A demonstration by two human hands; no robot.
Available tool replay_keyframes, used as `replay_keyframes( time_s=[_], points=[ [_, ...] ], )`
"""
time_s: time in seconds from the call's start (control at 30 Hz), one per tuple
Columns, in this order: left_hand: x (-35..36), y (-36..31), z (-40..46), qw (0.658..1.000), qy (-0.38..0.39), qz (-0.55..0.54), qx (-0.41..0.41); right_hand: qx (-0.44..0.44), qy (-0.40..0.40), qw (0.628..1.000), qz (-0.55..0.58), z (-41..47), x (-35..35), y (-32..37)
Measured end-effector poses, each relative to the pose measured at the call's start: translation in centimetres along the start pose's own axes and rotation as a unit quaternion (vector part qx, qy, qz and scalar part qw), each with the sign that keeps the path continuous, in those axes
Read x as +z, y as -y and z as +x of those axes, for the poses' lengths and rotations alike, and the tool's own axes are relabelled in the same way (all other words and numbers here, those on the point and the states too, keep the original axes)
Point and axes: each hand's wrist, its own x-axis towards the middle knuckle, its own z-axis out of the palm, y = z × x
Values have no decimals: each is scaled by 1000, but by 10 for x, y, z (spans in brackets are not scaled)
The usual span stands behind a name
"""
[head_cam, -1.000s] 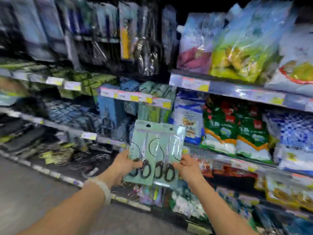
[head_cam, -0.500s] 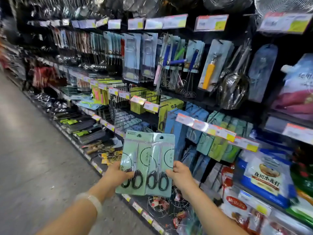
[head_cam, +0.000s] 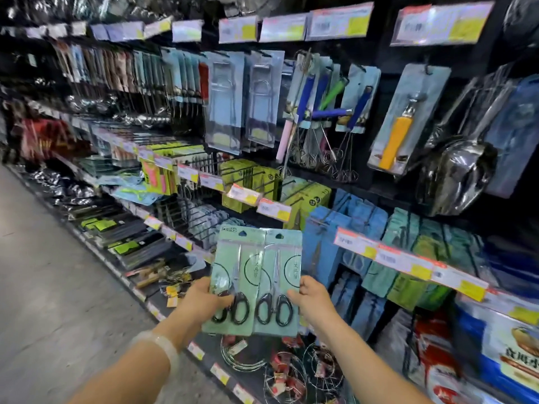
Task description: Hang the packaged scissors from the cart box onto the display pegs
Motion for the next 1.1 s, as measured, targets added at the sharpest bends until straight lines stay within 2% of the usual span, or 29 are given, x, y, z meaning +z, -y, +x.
replay_keyframes(
  time_s=[0.4,0.57,0.67,0.93,1.1],
  points=[
    [-75,11,111,998,48,5,-30,60,-49,996,-33,85,89,10],
    [-126,5,170,993,86,81,-6,105,-117,987,-35,128,138,25],
    [-156,-2,206,990,113,87,10,125,-171,977,-19,152,160,44],
    [-185,-10,256,979,169,116,-14,97,-248,964,-3,198,172,64],
    [-175,-12,274,972,198,120,-28,122,-288,949,44,207,165,57]
  ],
)
